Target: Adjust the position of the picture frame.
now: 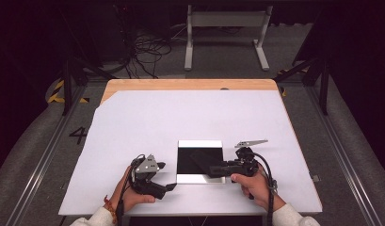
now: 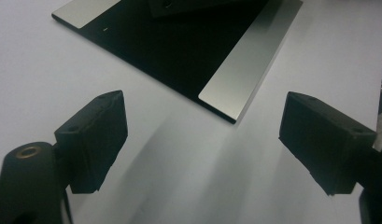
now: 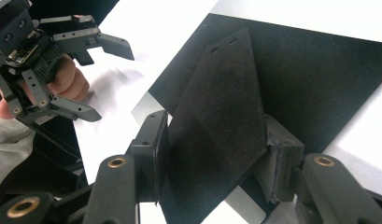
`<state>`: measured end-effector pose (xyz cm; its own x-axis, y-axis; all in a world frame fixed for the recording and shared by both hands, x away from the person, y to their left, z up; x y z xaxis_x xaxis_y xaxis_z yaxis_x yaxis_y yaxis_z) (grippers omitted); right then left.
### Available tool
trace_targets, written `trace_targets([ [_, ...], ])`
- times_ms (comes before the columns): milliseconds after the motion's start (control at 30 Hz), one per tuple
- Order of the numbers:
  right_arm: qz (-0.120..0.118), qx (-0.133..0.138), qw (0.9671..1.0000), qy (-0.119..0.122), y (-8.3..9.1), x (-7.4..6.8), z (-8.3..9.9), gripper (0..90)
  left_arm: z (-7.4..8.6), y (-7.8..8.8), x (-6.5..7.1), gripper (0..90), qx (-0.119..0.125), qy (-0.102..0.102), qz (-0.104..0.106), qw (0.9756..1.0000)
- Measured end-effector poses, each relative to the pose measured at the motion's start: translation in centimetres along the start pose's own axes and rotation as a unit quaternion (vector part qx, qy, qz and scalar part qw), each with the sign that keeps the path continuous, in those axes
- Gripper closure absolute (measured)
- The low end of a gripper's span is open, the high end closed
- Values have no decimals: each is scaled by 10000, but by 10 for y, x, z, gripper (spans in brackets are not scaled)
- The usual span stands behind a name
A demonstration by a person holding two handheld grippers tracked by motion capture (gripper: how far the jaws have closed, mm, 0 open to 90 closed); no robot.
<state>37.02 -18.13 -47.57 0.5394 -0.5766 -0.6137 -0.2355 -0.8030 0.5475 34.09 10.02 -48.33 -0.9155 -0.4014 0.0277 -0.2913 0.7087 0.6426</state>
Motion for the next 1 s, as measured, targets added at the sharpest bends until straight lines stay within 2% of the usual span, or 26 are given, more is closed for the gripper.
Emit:
trace_targets([
  [167,29,-9,10000,34,0,0,0,507,-5,-6,0,160,-18,-50,75,10000],
  [400,52,-15,10000,46,0,0,0,505,-9,-12,-5,157,-50,37,141,9999],
  [633,62,-41,9999,71,-1,1,1,504,-11,-18,-4,150,-111,29,191,9998],
  [1000,90,-44,9997,201,0,0,2,506,-11,-20,-9,149,-147,67,141,9998],
])
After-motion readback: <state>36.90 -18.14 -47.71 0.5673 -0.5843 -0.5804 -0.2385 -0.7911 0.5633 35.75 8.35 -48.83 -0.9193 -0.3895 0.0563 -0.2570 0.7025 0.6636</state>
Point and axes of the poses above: each handheld gripper's, and its own axes: y roughly backward along the jaws, z roughly out of its underside, x roughly to its right, the point moved 4 cm from there along -y, roughly forward along the jaws, and after that the axes turned 6 degrees about -y, right-handed, at the moved point
